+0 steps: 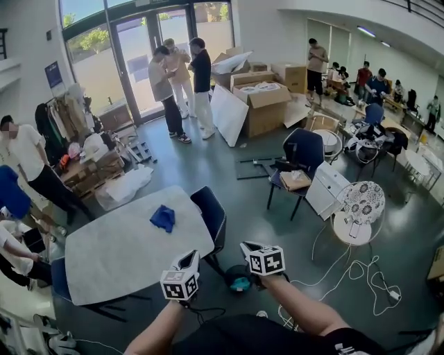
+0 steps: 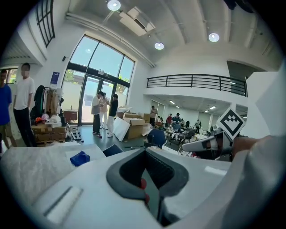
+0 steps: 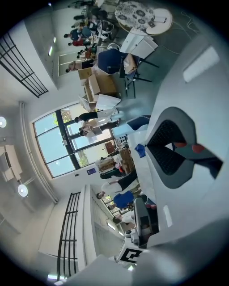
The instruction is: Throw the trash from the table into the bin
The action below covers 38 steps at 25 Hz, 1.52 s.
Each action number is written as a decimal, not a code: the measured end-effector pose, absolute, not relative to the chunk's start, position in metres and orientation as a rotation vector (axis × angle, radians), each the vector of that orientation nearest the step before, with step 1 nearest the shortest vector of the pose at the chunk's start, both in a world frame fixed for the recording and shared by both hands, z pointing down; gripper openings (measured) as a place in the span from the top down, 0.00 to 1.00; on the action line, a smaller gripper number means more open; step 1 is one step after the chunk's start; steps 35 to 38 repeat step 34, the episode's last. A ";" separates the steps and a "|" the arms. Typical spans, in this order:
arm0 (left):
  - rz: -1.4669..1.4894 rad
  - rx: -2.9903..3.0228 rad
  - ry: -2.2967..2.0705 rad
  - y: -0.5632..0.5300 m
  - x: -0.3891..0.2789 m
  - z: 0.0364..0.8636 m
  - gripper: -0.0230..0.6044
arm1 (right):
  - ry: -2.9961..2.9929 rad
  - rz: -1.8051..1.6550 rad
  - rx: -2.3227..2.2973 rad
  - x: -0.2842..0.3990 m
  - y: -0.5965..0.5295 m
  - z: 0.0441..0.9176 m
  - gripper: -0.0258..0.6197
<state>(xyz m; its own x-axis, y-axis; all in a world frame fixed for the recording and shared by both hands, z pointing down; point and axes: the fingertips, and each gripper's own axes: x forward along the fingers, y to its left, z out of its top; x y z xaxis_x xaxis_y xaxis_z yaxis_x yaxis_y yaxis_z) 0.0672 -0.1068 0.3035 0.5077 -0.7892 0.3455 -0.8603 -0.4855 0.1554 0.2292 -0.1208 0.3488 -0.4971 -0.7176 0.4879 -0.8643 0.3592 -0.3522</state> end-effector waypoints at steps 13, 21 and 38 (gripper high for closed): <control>0.302 2.425 -1.396 -0.104 0.093 0.313 0.96 | -2.344 0.801 1.455 0.253 -0.118 0.348 0.92; 0.294 2.406 -1.416 -0.110 0.097 0.311 0.96 | -2.348 0.802 1.453 0.263 -0.126 0.346 0.92; 0.309 2.384 -1.448 -0.116 0.107 0.311 0.96 | -2.339 0.797 1.428 0.280 -0.134 0.352 0.92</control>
